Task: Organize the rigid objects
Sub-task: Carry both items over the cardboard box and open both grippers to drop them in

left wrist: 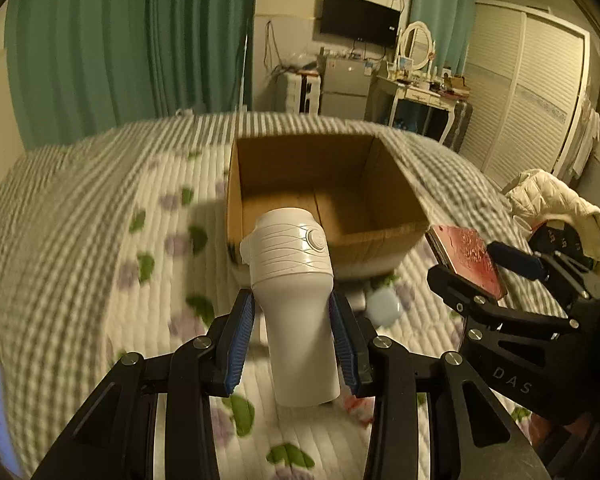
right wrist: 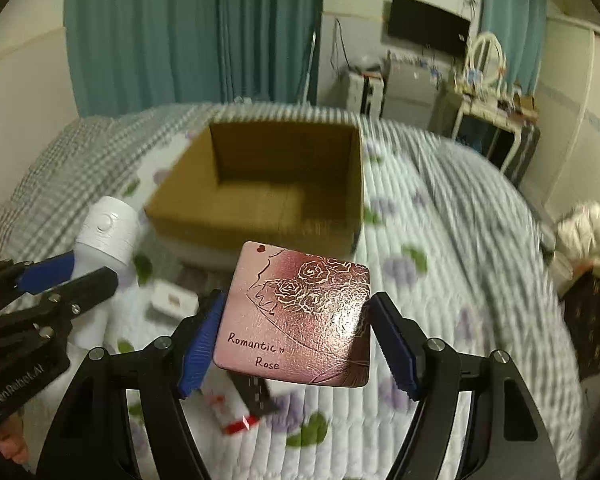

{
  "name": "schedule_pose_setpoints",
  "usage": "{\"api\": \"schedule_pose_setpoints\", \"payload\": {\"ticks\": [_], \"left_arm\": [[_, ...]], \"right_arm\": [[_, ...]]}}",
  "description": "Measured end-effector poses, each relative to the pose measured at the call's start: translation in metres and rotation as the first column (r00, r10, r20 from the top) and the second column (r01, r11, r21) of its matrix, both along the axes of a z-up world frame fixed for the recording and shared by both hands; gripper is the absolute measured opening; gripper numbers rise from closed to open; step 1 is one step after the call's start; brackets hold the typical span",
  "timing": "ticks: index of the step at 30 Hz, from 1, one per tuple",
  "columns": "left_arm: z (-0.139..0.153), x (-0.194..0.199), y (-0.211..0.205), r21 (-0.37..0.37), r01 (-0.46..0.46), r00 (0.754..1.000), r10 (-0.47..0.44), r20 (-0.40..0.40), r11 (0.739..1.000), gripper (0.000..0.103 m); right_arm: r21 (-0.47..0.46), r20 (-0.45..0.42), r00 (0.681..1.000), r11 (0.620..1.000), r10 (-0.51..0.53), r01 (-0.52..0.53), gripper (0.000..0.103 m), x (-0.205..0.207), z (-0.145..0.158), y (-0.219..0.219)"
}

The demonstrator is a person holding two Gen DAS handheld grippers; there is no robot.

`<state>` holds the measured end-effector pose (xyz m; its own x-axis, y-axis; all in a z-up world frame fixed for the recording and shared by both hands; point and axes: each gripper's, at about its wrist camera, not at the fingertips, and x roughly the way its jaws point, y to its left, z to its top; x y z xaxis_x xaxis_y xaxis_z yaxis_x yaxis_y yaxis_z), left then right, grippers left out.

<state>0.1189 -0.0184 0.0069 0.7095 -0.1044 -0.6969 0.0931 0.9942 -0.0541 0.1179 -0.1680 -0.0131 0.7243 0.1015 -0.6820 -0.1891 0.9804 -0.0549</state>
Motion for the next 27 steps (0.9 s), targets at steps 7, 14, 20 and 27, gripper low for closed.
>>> {"api": "schedule_pose_setpoints", "payload": {"ticks": [7, 14, 20, 27], "left_arm": [[0.031, 0.054, -0.003, 0.006, 0.016, 0.999, -0.016, 0.038, 1.000, 0.039], [0.016, 0.120, -0.003, 0.008, 0.001, 1.000, -0.001, -0.003, 1.000, 0.039], [-0.017, 0.169, -0.006, 0.040, 0.006, 0.999, -0.004, -0.038, 0.999, 0.039], [-0.041, 0.203, -0.001, 0.033, 0.001, 0.998, 0.001, -0.060, 0.999, 0.039]], "right_arm": [[-0.011, 0.056, 0.998, 0.999, 0.035, -0.035, 0.072, 0.045, 0.042, 0.014], [-0.010, 0.057, 0.997, 0.999, 0.044, -0.044, 0.072, 0.112, 0.046, 0.017], [0.022, 0.008, 0.998, 0.998, 0.064, -0.064, 0.072, 0.168, 0.021, 0.015], [0.010, -0.011, 0.997, 0.997, 0.081, -0.081, 0.072, 0.211, 0.001, 0.022]]}}
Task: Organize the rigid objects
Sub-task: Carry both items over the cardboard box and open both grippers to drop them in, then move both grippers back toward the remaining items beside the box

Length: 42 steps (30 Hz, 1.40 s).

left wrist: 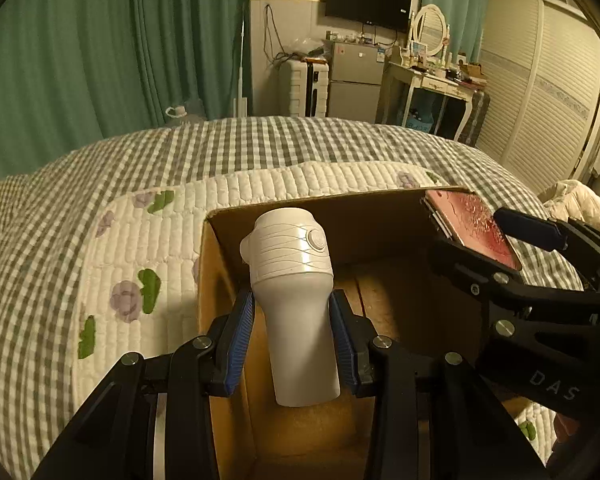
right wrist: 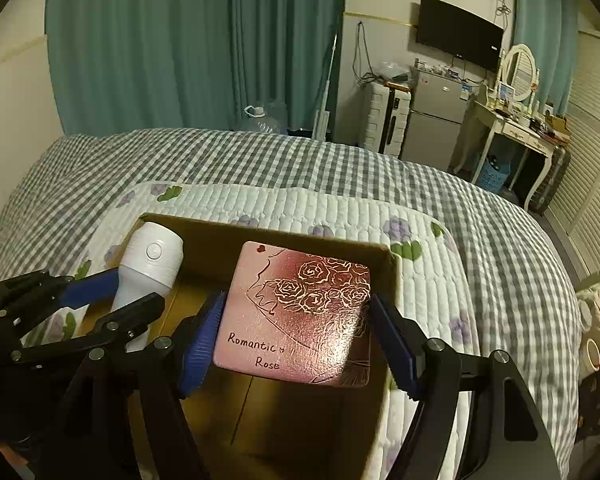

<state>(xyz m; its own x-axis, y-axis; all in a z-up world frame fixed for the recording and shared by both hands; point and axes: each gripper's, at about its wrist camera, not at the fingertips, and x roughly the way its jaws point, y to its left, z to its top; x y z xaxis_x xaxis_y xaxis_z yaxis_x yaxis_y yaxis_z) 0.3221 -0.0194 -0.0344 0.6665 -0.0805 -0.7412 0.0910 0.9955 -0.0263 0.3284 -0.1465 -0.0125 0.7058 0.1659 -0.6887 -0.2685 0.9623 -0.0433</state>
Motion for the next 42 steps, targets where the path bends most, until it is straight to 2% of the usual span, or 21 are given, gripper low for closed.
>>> {"api": "schedule_pose_setpoints", "payload": {"ticks": [8, 9, 11, 13, 14, 19, 24, 28, 31, 37, 42], "left_arm": [[-0.005, -0.001, 0.002, 0.002, 0.003, 1.000, -0.003, -0.015, 1.000, 0.040], [-0.002, -0.004, 0.002, -0.004, 0.007, 1.000, -0.007, -0.012, 1.000, 0.043], [0.009, -0.011, 0.001, -0.008, 0.016, 1.000, -0.016, 0.007, 1.000, 0.054], [0.023, -0.021, 0.001, 0.004, 0.009, 0.999, -0.009, 0.037, 1.000, 0.084], [0.033, -0.028, 0.002, 0.014, -0.004, 0.998, 0.003, 0.055, 1.000, 0.088], [0.077, -0.059, 0.011, 0.008, -0.041, 0.995, 0.040, 0.092, 0.999, 0.090], [0.127, -0.104, 0.016, 0.001, -0.063, 0.987, 0.062, 0.151, 0.998, 0.098], [0.162, -0.142, 0.014, 0.003, -0.058, 0.978, 0.056, 0.199, 0.998, 0.103], [0.177, -0.172, 0.013, 0.016, -0.042, 0.973, 0.038, 0.229, 0.999, 0.103], [0.172, -0.212, 0.018, 0.015, -0.024, 0.971, 0.019, 0.239, 1.000, 0.103], [0.134, -0.234, 0.026, 0.041, -0.013, 0.977, 0.004, 0.212, 0.999, 0.103]], "right_arm": [[0.022, 0.006, 1.000, 1.000, 0.005, -0.005, 0.073, 0.010, -0.009, 0.001], [0.026, 0.005, 1.000, 1.000, 0.002, -0.002, 0.074, 0.009, -0.009, 0.002], [0.026, 0.025, 1.000, 1.000, -0.011, 0.011, 0.085, 0.003, -0.002, 0.000], [-0.008, 0.065, 0.997, 0.999, -0.035, 0.035, 0.086, -0.006, 0.011, -0.002], [-0.014, 0.075, 0.997, 0.999, -0.037, 0.038, 0.086, -0.010, 0.019, -0.004], [-0.029, 0.110, 0.993, 0.998, -0.053, 0.057, 0.086, -0.038, 0.069, -0.019], [-0.009, 0.164, 0.984, 0.997, -0.074, 0.076, 0.094, -0.087, 0.126, -0.034], [0.000, 0.191, 0.979, 0.997, -0.076, 0.077, 0.099, -0.129, 0.157, -0.039], [0.002, 0.211, 0.974, 0.997, -0.076, 0.077, 0.102, -0.161, 0.174, -0.041], [0.038, 0.212, 0.974, 0.997, -0.075, 0.069, 0.103, -0.216, 0.180, -0.046], [0.041, 0.168, 0.984, 0.998, -0.056, 0.050, 0.103, -0.245, 0.145, -0.040]]}}
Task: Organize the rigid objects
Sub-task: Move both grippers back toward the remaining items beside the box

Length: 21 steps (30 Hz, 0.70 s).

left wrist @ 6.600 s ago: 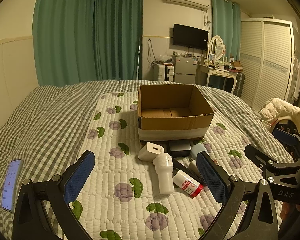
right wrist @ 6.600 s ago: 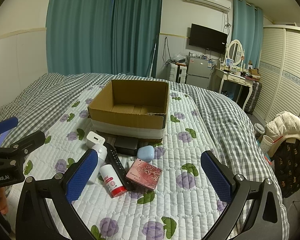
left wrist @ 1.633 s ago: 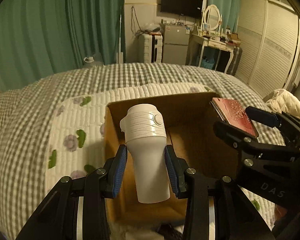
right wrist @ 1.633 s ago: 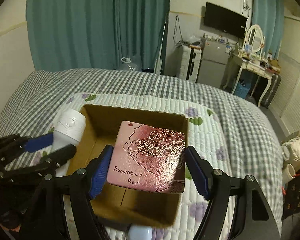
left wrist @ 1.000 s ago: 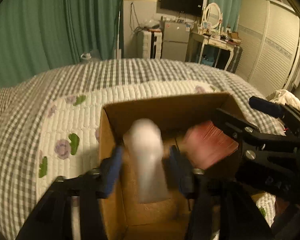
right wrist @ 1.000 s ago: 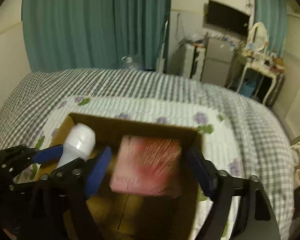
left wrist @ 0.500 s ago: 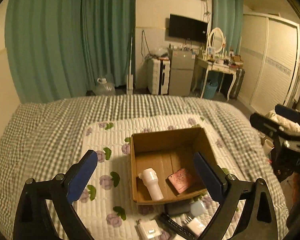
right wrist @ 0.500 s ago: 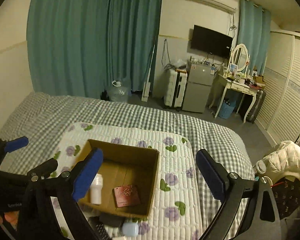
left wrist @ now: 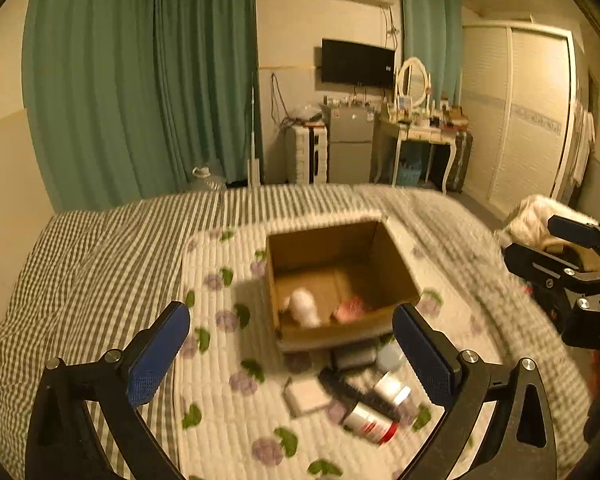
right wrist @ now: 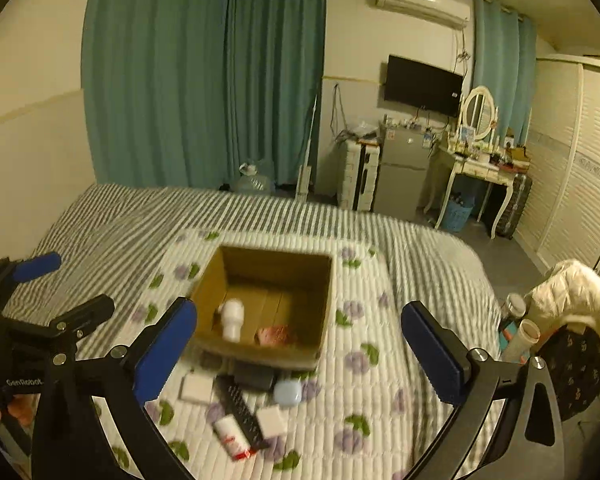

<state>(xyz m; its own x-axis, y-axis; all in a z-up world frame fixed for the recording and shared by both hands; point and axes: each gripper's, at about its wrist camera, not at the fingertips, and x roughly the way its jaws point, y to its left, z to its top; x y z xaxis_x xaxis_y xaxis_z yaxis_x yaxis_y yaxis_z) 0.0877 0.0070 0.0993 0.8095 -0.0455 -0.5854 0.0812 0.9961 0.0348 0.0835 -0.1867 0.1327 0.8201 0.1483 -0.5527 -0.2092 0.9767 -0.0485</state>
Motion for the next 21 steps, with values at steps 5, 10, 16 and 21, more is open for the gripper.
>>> {"api": "schedule_pose_setpoints", "payload": {"ticks": [5, 10, 16, 21], "left_arm": [[-0.058, 0.003, 0.011, 0.005, -0.033, 0.997, 0.033, -0.066, 0.999, 0.103], [-0.118, 0.016, 0.012, 0.012, -0.058, 0.990, 0.059, -0.130, 0.998, 0.103], [-0.183, 0.032, 0.003, 0.010, -0.063, 0.975, 0.064, -0.212, 0.998, 0.103], [-0.220, 0.050, -0.013, -0.001, -0.051, 0.964, 0.049, -0.260, 0.999, 0.101]], "right_arm": [[-0.004, -0.075, 0.997, 1.000, -0.005, 0.005, 0.103, -0.001, -0.061, 0.009], [-0.050, -0.178, 0.984, 0.999, -0.003, -0.006, 0.103, 0.018, -0.137, 0.024], [-0.029, -0.297, 0.954, 0.999, -0.044, 0.037, 0.103, 0.045, -0.206, 0.014], [-0.050, -0.346, 0.935, 0.997, -0.079, 0.066, 0.103, 0.071, -0.234, 0.003]]}}
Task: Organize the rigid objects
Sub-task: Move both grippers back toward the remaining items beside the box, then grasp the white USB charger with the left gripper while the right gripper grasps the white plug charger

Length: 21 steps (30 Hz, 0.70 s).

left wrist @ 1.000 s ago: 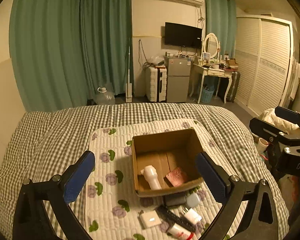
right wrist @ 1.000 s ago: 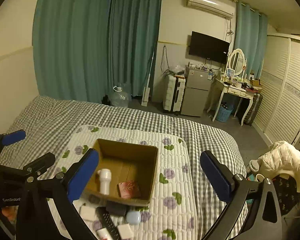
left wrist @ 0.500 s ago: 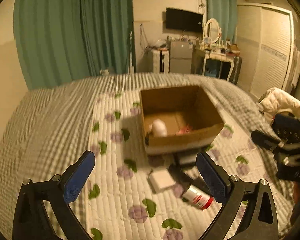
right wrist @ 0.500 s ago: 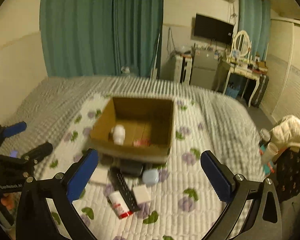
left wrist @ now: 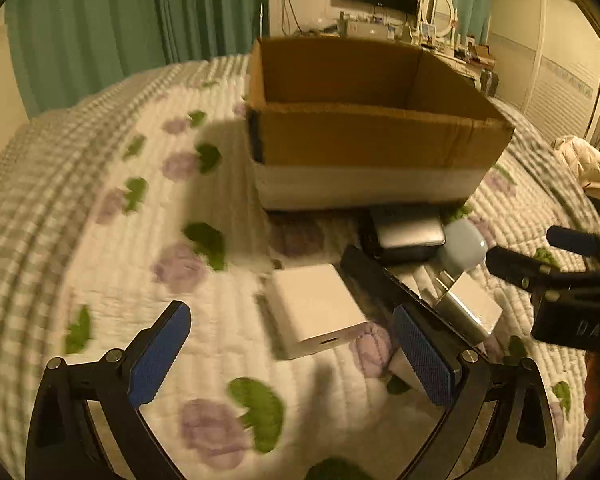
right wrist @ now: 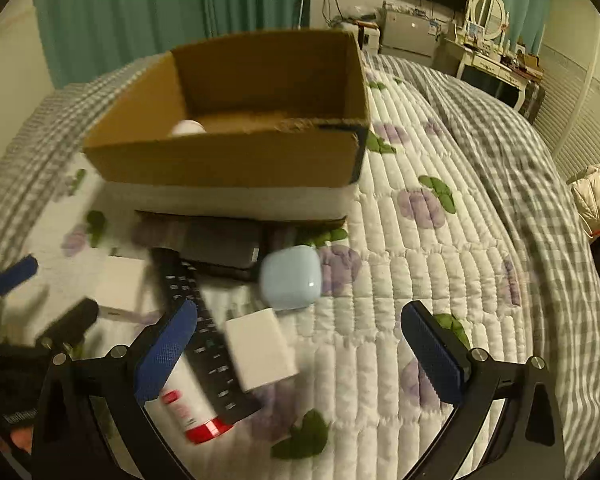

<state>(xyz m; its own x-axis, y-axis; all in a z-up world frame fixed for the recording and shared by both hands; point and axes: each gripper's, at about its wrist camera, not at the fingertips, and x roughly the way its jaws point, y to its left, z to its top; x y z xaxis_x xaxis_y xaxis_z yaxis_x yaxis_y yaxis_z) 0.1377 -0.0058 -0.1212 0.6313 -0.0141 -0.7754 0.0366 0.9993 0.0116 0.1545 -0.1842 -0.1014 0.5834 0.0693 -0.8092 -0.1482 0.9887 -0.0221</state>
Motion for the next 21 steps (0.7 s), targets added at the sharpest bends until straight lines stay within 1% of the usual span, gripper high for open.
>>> {"api": "schedule_pose_setpoints", "payload": {"ticks": [2, 4, 5, 7, 9, 12, 14, 16, 17, 18, 20, 21], "left_arm": [[-0.011, 0.007, -0.005, 0.004, -0.003, 1.000, 0.003, -0.009, 1.000, 0.095], [-0.019, 0.014, -0.008, 0.015, -0.010, 1.000, 0.010, -0.017, 1.000, 0.084], [-0.023, 0.018, -0.010, 0.029, -0.016, 1.000, 0.017, -0.022, 0.999, 0.081], [-0.028, 0.024, -0.013, 0.041, -0.016, 0.999, 0.017, -0.027, 0.999, 0.071], [-0.029, 0.026, -0.014, 0.029, -0.007, 1.000, 0.007, -0.025, 1.000, 0.064], [-0.026, 0.023, -0.014, 0.025, -0.009, 1.000, 0.009, -0.015, 1.000, 0.060], [-0.022, 0.015, -0.012, 0.012, -0.006, 1.000, 0.006, -0.011, 1.000, 0.058], [-0.019, 0.008, -0.010, -0.002, -0.005, 1.000, 0.005, -0.010, 1.000, 0.056], [-0.017, 0.005, -0.009, -0.010, -0.005, 1.000, 0.005, -0.011, 1.000, 0.055], [-0.015, 0.003, -0.008, -0.013, -0.005, 1.000, 0.005, -0.011, 1.000, 0.054], [-0.012, -0.003, -0.007, -0.016, -0.001, 1.000, 0.001, -0.011, 1.000, 0.054], [-0.011, -0.005, -0.007, -0.016, -0.002, 1.000, 0.002, -0.011, 1.000, 0.053]], "right_arm": [[0.013, -0.008, 1.000, 1.000, -0.014, 0.014, 0.103, 0.006, -0.007, -0.005], [0.016, -0.013, 1.000, 1.000, -0.020, 0.021, 0.103, 0.010, -0.014, -0.008], [0.015, -0.019, 1.000, 1.000, -0.019, 0.019, 0.103, 0.012, -0.018, -0.010], [0.019, -0.034, 0.999, 1.000, -0.009, 0.010, 0.103, 0.013, -0.024, -0.011], [0.027, -0.050, 0.999, 1.000, 0.008, -0.007, 0.103, 0.013, -0.031, -0.009], [0.009, -0.084, 0.995, 0.999, 0.050, -0.049, 0.097, 0.013, -0.039, -0.002], [-0.018, -0.099, 0.992, 0.997, 0.075, -0.077, 0.090, 0.010, -0.044, 0.005], [-0.038, -0.110, 0.990, 0.995, 0.092, -0.097, 0.085, 0.008, -0.047, 0.011], [-0.040, -0.119, 0.987, 0.993, 0.104, -0.110, 0.079, 0.007, -0.050, 0.014], [-0.044, -0.125, 0.986, 0.992, 0.114, -0.120, 0.077, 0.006, -0.051, 0.017], [-0.052, -0.124, 0.984, 0.990, 0.127, -0.135, 0.068, 0.004, -0.051, 0.023], [-0.053, -0.128, 0.983, 0.988, 0.135, -0.143, 0.066, 0.003, -0.052, 0.025]]}}
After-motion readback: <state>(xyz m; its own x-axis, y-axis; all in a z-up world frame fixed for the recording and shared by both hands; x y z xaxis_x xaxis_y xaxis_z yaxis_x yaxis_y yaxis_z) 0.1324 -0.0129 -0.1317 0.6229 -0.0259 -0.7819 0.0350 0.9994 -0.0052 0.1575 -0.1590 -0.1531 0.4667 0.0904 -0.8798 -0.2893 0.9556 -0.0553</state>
